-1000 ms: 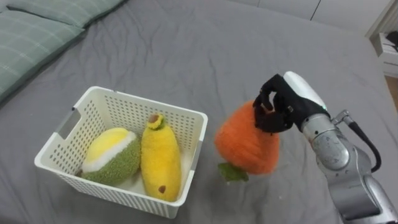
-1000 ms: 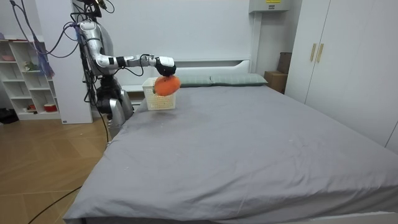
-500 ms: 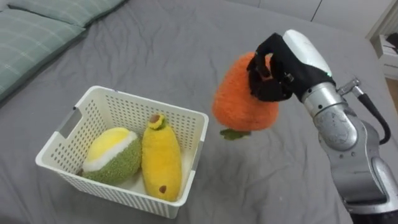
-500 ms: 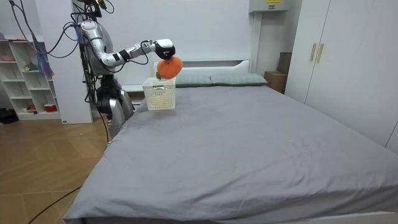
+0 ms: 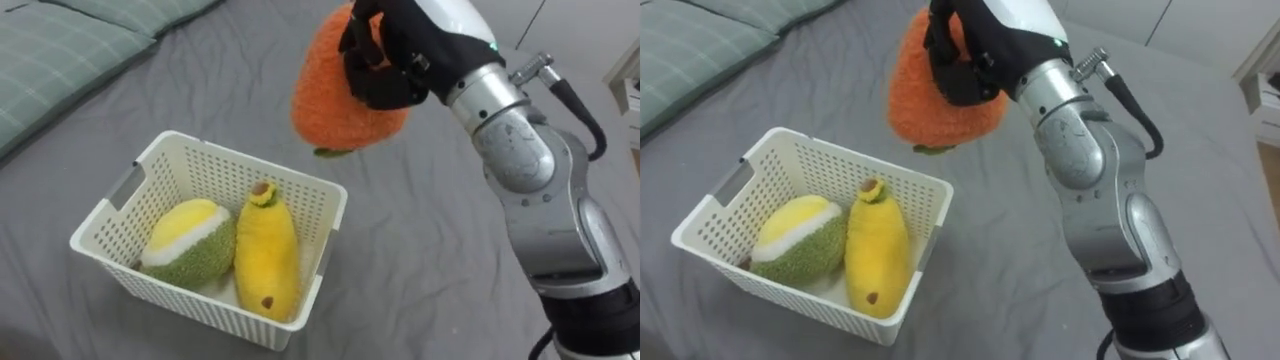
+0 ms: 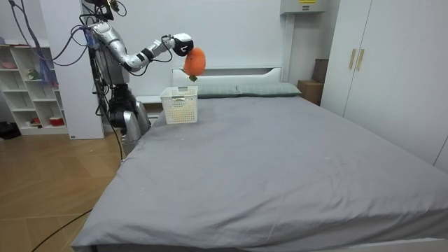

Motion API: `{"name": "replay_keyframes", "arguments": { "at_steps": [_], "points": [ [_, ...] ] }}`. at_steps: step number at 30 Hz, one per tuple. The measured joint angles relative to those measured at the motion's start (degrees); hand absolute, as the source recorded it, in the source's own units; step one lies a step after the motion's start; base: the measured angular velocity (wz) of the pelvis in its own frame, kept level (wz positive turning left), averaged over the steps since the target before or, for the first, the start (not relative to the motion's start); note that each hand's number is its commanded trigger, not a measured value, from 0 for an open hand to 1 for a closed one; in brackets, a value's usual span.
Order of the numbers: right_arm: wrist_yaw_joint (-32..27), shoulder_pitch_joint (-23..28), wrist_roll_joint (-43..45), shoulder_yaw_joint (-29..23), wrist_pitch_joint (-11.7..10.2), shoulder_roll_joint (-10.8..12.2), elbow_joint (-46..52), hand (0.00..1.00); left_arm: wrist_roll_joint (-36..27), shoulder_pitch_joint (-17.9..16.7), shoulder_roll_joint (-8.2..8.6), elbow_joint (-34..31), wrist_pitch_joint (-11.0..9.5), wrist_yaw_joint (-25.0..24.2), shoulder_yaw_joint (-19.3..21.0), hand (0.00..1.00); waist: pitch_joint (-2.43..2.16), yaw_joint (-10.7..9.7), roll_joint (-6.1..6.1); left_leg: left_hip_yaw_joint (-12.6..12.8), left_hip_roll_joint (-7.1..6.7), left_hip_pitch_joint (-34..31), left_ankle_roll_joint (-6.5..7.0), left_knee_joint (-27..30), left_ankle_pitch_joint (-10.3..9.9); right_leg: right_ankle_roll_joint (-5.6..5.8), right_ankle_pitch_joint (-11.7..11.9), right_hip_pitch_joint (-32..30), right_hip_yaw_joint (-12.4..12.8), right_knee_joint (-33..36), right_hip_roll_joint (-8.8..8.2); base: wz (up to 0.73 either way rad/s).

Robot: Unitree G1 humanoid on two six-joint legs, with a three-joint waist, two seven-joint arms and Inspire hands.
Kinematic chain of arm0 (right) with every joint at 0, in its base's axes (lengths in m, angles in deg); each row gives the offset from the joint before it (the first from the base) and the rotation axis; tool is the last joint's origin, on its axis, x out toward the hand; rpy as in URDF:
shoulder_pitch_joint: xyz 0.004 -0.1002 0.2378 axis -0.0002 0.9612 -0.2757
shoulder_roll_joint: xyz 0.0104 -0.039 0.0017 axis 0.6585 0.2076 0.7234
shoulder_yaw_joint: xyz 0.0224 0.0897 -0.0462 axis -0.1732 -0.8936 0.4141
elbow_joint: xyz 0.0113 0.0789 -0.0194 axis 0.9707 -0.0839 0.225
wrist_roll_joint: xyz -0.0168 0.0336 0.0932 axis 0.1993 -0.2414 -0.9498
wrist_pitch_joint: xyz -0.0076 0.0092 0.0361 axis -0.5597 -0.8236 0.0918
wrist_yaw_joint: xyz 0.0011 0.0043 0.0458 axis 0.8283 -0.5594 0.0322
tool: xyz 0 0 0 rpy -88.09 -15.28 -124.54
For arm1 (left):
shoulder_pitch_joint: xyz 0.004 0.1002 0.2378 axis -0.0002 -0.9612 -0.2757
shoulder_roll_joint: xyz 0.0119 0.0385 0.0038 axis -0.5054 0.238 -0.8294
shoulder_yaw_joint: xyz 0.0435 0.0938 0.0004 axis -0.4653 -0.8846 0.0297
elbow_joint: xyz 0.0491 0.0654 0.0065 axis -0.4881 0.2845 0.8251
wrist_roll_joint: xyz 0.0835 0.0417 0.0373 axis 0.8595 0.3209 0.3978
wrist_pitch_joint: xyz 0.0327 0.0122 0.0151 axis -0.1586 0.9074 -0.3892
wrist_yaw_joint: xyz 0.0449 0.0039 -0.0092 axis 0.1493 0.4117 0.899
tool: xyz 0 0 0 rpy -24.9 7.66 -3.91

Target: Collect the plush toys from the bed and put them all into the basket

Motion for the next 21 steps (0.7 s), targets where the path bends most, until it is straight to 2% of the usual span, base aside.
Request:
{"name": "replay_keyframes", "arguments": {
  "at_steps": [6,8,10,13,14,15,17,21],
  "points": [
    [3.9,-1.8,0.1,3.3,0.8,2.7,0.7,1.00,-0.1,0.6,0.03,-0.3,0.2,0.0,-0.1,0.00,0.22,1.7,-0.22,-0.5,-0.03,-0.2,-0.06,0.1,0.1,0.00,0.0,0.0,0.0,0.0,0.05,0.04],
    [5.8,-2.1,0.4,4.7,1.4,3.5,0.9,1.00,0.0,1.3,-0.06,-0.4,0.5,0.0,-0.1,0.00,0.30,2.4,-0.54,-1.1,-0.11,-0.5,-0.08,0.2,0.2,0.00,0.0,0.0,-0.2,0.0,0.03,0.11],
    [7.1,-3.0,0.7,6.0,2.0,4.5,0.9,1.00,-0.1,1.5,-0.07,-0.7,0.5,0.0,-0.4,0.00,0.60,2.8,-0.90,-1.3,-0.15,-0.6,-0.13,0.1,0.4,-0.01,0.0,0.0,-0.2,0.0,0.04,0.09],
    [8.6,-3.7,0.6,7.8,2.7,5.6,0.7,1.00,0.2,2.4,0.25,-0.7,1.0,0.0,-0.8,0.00,0.75,4.5,-1.50,-1.5,-0.14,-0.6,-0.18,0.1,0.5,-0.04,0.0,0.0,0.0,0.0,0.13,0.00],
    [8.8,-4.0,0.6,9.0,3.4,6.1,0.4,0.93,0.3,2.8,0.25,-0.7,1.2,0.0,-1.0,0.00,0.80,5.2,-1.75,-1.5,-0.14,-0.6,-0.19,0.1,0.5,-0.04,0.0,0.0,0.0,-0.1,0.15,0.04],
    [9.1,-4.1,0.6,9.6,3.6,6.3,0.2,0.53,0.3,3.0,0.25,-0.7,1.3,0.0,-1.0,0.00,0.81,5.4,-1.87,-1.6,-0.14,-0.7,-0.19,0.1,0.5,-0.05,0.0,0.0,0.0,-0.1,0.16,0.05],
    [11.0,-4.7,0.6,11.3,3.7,7.4,-1.6,0.00,0.2,3.3,0.18,-0.8,1.4,0.0,-1.0,0.00,0.91,5.9,-2.20,-2.1,-0.22,-0.9,-0.20,0.1,0.5,-0.08,0.1,0.0,-0.1,-0.1,0.15,0.10],
    [12.5,-4.8,0.7,11.5,3.9,7.8,-3.8,0.00,0.4,4.0,0.19,-0.8,1.9,0.0,-1.5,0.00,1.13,6.7,-2.09,-3.3,-0.52,-1.8,-0.18,0.7,0.6,-0.06,0.1,-0.2,0.1,-0.1,0.07,0.17]
  ]
}}
